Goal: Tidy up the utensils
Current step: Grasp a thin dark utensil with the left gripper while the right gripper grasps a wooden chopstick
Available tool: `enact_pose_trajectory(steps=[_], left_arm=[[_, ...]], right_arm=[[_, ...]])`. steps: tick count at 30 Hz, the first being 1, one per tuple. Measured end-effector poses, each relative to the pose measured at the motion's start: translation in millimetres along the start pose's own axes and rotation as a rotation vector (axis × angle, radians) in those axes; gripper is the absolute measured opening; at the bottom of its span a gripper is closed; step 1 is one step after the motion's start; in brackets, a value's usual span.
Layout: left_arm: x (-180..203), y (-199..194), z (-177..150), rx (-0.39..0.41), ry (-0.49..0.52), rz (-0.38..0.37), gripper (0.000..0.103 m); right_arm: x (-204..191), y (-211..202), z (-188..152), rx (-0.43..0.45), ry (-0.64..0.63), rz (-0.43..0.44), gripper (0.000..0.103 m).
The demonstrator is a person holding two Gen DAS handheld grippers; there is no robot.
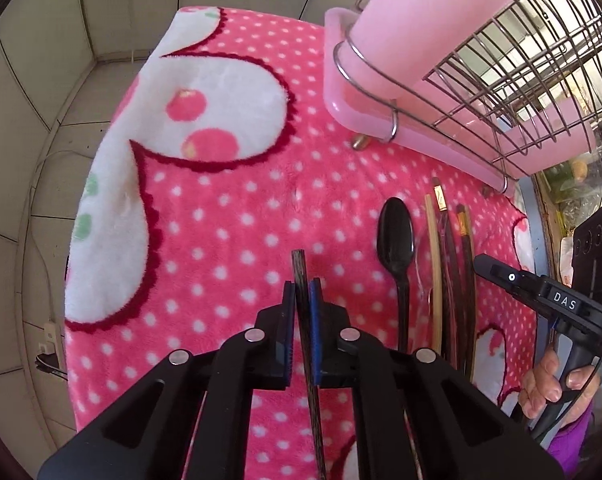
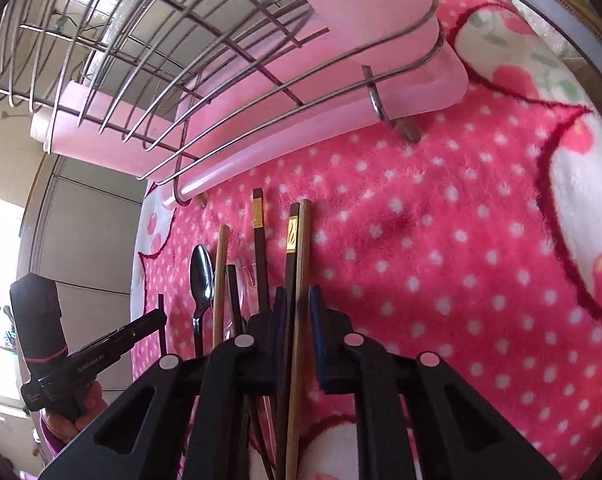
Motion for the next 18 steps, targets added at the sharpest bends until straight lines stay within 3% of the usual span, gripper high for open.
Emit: enact_pose_trajectory(steps=[9, 14, 18], left_arm=[[-3.5, 4.1, -1.2, -0.014, -0.016, -0.02, 0.006], [-2.6, 5.8, -0.2, -0.022, -0.006, -0.01, 0.006], [0.2, 9.3, 0.7, -0.038, 0.008, 0.009, 0.007]], right_arm=[[9.6, -16.8, 6.1, 0.041, -0.018, 0.004, 0.006], [23.4, -41.3, 10.4, 0.067, -0.066, -0.106, 0.006], [28.6, -40.9, 13.9, 0.035, -0.103, -0.166, 0.007]])
Point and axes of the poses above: each gripper's, at about its wrist camera, not at the fingertips, and y roughly the way its jaws point, x to its right, z to its top, the point moved 10 cm from there along y, roughly the way its jaws point, and after that the axes turned 1 degree about -z, right-handed, at the moved point
